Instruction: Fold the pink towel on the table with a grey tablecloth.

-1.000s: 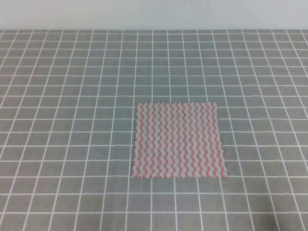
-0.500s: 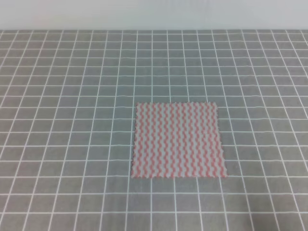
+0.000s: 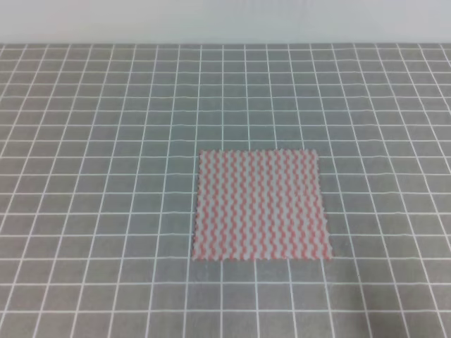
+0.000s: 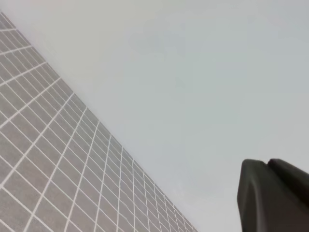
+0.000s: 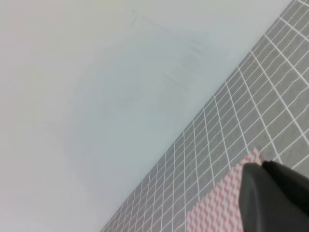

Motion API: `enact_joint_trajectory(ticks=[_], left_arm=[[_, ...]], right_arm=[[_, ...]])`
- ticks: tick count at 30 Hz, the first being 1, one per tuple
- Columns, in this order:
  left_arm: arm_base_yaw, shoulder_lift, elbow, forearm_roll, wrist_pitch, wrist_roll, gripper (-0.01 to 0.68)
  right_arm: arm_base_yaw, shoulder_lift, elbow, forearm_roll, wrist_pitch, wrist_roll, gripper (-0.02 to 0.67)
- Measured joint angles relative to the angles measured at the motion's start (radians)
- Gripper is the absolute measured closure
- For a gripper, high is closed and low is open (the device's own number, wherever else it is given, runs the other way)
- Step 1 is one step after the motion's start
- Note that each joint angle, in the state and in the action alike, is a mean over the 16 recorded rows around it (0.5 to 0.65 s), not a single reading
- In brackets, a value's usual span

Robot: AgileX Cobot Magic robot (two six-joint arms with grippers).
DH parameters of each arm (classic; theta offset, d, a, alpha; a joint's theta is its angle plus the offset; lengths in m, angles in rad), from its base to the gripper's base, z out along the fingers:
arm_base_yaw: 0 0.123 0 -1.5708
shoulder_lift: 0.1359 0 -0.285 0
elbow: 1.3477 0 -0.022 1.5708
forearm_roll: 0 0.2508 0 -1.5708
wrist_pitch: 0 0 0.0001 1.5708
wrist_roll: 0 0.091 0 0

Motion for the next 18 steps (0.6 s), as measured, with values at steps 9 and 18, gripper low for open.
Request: enact_joint_trajectory(ticks=[9,18], left_arm=[[0.0,0.035,0.001,-0.002,0.048,0.001,0.673],[0.0,0.137,-0.042,0.002,0.16,0.024,0.673]], right_arm=[[0.0,-0.009,0.005,0.008,-0.046,-0.003,0.665],[0.0,0.034,-0.008,-0.012,0.022,-0.032,0.665]])
